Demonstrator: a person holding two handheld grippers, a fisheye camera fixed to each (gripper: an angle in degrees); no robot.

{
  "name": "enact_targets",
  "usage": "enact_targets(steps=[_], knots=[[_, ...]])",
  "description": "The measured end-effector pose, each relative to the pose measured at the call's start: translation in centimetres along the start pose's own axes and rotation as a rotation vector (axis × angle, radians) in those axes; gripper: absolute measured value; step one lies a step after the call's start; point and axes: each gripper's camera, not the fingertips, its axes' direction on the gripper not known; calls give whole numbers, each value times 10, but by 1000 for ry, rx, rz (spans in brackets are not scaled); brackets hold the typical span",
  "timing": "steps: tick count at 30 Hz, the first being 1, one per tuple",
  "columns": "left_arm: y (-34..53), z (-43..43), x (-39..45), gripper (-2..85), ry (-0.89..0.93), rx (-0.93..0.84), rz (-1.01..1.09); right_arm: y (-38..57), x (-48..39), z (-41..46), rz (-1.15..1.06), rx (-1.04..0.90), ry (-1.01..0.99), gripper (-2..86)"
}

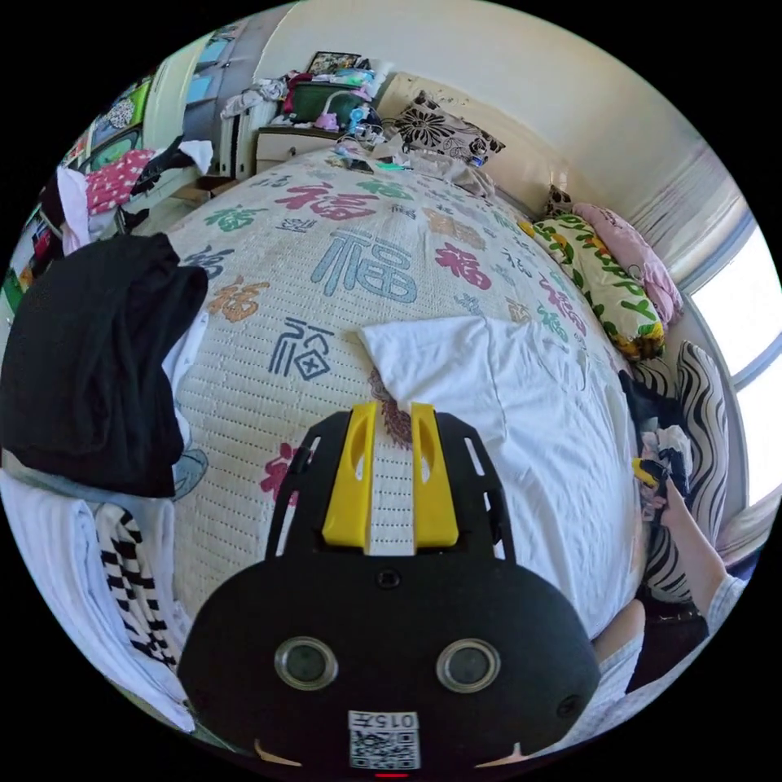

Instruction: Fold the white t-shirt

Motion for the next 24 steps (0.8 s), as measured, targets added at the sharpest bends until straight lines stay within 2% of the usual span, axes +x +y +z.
enact_targets(steps=[5,10,14,17,20,24], knots=[[4,-5,13,66,-50,6,119,8,10,-9,-7,67,-127,1],[9,5,52,60,-164,12,323,32,21,-41,-13,139,65,18],[14,28,59,64,-186,7,287,21,33,-31,1,65,-94,83],[16,51,50,72,-166,-58,216,12,25,-15,-13,45,-50,63],[16,70,36,73,-112,-93,162,5,25,0,-18,10,-167,15],[11,92,14,63,-23,-132,81,12,23,-5,-20,59,-88,3]])
